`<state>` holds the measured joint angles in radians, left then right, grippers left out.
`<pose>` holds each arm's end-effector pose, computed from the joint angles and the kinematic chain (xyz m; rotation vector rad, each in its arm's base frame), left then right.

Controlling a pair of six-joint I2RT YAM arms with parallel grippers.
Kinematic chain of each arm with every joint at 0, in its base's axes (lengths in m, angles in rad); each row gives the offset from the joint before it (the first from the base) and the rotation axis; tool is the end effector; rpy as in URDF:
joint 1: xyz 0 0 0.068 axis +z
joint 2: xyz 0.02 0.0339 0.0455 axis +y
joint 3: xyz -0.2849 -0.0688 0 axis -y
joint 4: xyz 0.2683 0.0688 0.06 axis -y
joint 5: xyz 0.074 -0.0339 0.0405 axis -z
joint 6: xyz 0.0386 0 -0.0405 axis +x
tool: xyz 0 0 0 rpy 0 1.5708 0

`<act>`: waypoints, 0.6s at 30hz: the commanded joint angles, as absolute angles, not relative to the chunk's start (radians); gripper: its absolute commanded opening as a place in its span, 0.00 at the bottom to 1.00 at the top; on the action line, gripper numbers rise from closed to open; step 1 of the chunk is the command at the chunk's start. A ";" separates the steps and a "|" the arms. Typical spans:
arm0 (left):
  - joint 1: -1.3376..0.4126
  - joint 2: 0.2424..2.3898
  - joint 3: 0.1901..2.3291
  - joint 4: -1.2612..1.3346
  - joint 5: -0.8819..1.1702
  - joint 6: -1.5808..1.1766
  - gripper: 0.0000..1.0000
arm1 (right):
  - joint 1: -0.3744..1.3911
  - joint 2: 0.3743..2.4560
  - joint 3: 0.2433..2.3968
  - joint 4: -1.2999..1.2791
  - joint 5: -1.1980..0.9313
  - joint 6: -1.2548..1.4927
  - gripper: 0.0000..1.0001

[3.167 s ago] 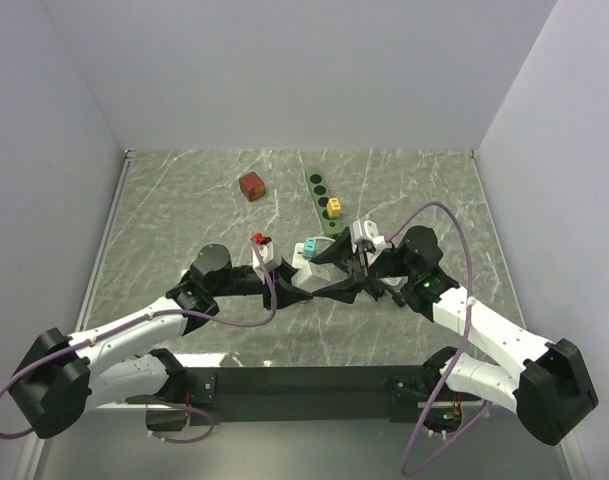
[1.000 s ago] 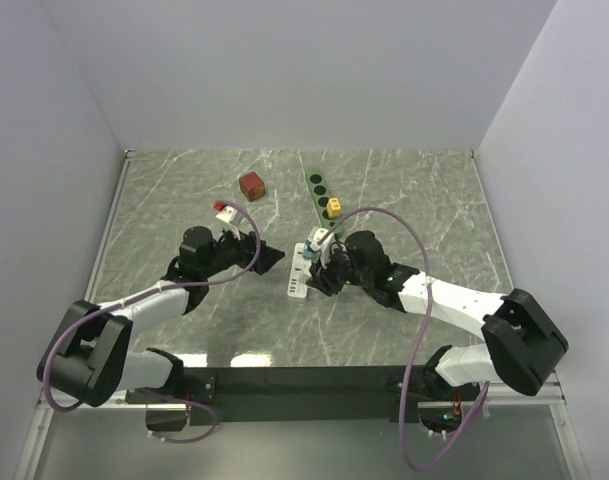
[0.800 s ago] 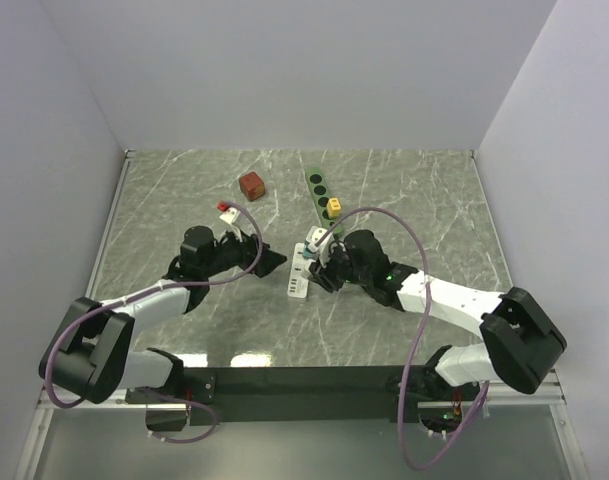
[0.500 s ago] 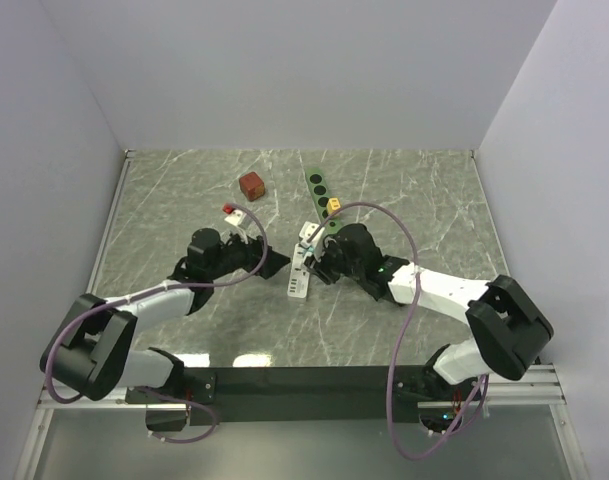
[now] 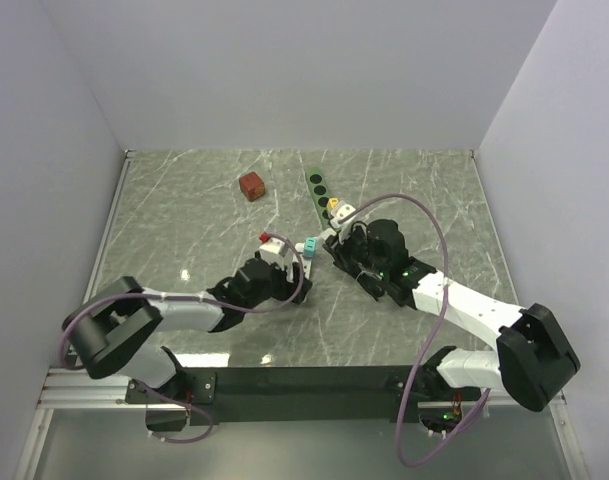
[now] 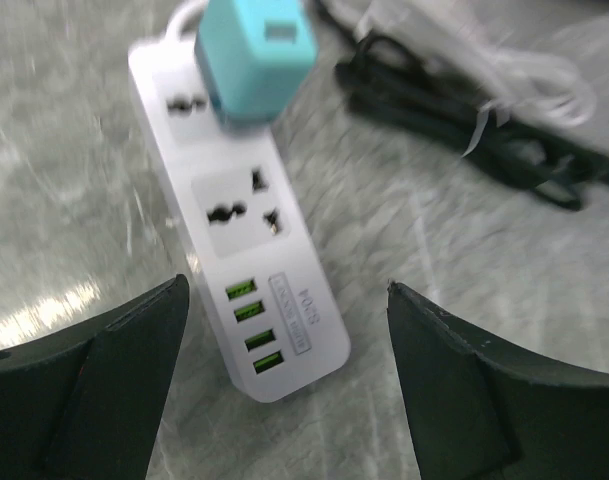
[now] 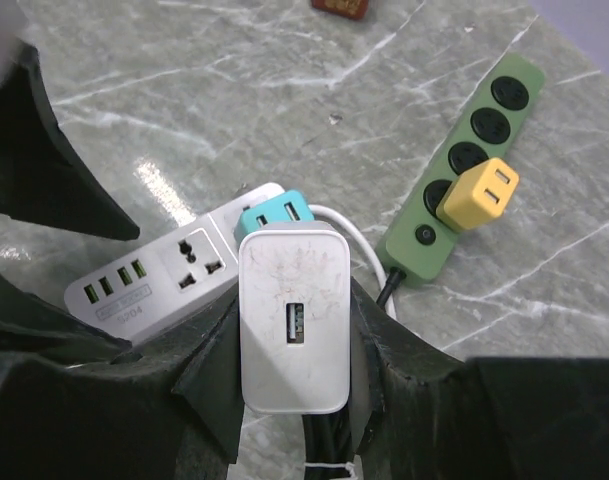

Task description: Insert the plug

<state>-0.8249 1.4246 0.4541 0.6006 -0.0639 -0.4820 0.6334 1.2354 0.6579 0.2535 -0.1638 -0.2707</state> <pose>0.1949 -0.2073 0.1672 0.3020 2.0038 -0.7920 0.2300 0.1767 0.2506 -0.9343 1.6663 0.4013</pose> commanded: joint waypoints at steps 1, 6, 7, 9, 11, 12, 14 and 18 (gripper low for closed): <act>-0.897 1.501 0.509 0.565 -0.279 -0.535 0.86 | 0.626 1.195 0.635 0.345 -0.159 -0.230 0.00; -0.945 1.563 0.546 0.503 -0.387 -0.569 0.87 | 0.623 1.160 0.604 0.371 -0.192 -0.218 0.00; -0.949 1.572 0.549 0.503 -0.385 -0.571 0.87 | 0.623 1.158 0.603 0.373 -0.199 -0.218 0.00; -0.957 1.588 0.558 0.491 -0.396 -0.571 0.86 | 0.621 1.155 0.601 0.376 -0.219 -0.218 0.00; -0.962 1.617 0.580 0.476 -0.405 -0.555 0.79 | 0.621 1.160 0.604 0.368 -0.222 -0.212 0.00; -0.963 1.627 0.586 0.466 -0.410 -0.549 0.76 | 0.623 1.163 0.607 0.364 -0.222 -0.207 0.00; -0.966 1.644 0.601 0.446 -0.416 -0.531 0.64 | 0.623 1.167 0.611 0.351 -0.233 -0.204 0.00; -0.973 1.635 0.588 0.449 -0.407 -0.506 0.47 | 0.623 1.164 0.614 0.338 -0.264 -0.204 0.00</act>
<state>-0.9623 1.6321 0.5793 0.4805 -0.3950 -0.5343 0.6281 1.1931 0.5991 0.2943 -0.2317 -0.2165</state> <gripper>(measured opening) 0.542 0.438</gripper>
